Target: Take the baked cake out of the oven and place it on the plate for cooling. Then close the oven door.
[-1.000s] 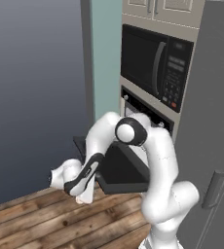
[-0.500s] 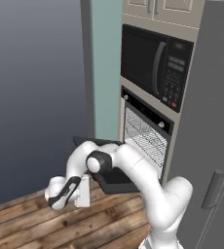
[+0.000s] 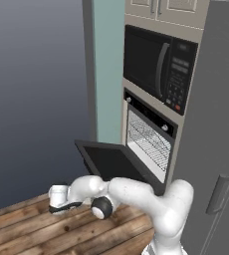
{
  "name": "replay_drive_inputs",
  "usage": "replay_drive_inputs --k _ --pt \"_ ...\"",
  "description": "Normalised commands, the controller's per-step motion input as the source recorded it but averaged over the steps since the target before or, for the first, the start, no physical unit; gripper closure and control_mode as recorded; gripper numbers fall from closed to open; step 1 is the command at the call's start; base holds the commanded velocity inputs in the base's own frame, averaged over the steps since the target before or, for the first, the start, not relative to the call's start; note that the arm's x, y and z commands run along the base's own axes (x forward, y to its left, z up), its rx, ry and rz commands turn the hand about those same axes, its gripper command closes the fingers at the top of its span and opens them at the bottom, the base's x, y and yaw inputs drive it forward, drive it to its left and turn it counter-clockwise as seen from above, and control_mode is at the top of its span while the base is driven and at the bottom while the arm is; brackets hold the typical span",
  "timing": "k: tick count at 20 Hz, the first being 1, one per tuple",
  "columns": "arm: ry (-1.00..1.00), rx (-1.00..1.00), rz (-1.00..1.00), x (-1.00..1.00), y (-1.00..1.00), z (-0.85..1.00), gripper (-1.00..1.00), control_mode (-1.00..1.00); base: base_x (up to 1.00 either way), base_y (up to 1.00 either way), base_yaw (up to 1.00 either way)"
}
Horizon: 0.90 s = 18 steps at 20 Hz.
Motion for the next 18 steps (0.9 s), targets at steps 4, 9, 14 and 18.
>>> replay_drive_inputs --k 4,9,14,18 --pt "-0.11 -0.06 0.04 0.29 -0.26 -0.25 -1.00 -1.00 0.00 0.00 0.00" --pt "0.00 -0.07 0.18 0.20 -0.53 -0.42 -1.00 -1.00 0.00 0.00 0.00" --pt "0.04 0.00 0.22 0.10 -0.55 -0.15 -1.00 -1.00 0.00 0.00 0.00" --pt "0.03 0.00 0.21 0.26 -0.60 0.01 -1.00 -1.00 0.00 0.00 0.00"
